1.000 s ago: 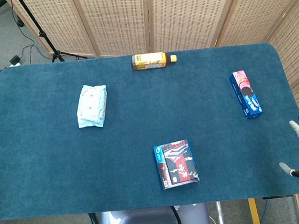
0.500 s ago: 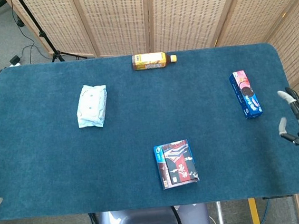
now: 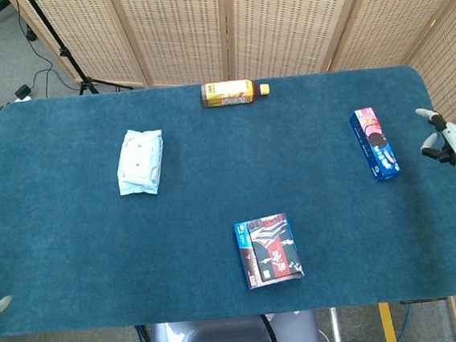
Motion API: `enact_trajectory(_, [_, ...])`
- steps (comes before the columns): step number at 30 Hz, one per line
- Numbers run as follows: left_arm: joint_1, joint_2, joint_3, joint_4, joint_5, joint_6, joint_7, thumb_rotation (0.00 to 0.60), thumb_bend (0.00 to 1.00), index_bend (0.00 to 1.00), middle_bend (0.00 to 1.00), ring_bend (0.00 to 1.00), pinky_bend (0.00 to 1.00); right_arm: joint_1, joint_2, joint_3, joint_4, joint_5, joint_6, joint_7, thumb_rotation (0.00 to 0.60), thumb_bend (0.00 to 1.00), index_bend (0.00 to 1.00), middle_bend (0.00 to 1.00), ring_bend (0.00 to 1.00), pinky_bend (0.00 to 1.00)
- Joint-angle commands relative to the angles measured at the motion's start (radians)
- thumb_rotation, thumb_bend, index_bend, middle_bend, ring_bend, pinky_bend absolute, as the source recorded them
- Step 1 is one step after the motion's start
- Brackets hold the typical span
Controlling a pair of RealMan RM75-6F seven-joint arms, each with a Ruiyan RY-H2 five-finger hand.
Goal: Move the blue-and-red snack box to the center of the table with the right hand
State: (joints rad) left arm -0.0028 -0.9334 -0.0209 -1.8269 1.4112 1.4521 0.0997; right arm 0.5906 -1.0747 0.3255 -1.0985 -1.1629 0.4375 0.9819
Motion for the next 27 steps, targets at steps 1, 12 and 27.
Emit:
enact_trajectory(1, [-0.006, 0.003, 0.0, -0.005, -0.003, -0.006, 0.005, 0.6, 0.0, 0.0, 0.0, 0.0, 0.0, 0.081, -0.088, 0.033, 0.147, 0.03, -0.168, 0.095, 0.6, 1.0, 0.11, 0.0, 0.0, 0.0])
enact_trajectory(12, [-0.029, -0.002, -0.013, -0.006, -0.058, -0.042, 0.024, 0.6, 0.0, 0.0, 0.0, 0.0, 0.0, 0.143, -0.21, 0.075, 0.288, -0.017, -0.337, 0.041, 0.6, 1.0, 0.12, 0.01, 0.0, 0.01])
enact_trajectory(27, [-0.042, 0.0, -0.016, 0.002, -0.084, -0.063, 0.012, 0.6, 0.0, 0.0, 0.0, 0.0, 0.0, 0.176, -0.33, 0.141, 0.504, 0.064, -0.465, -0.097, 0.6, 1.0, 0.13, 0.03, 0.0, 0.04])
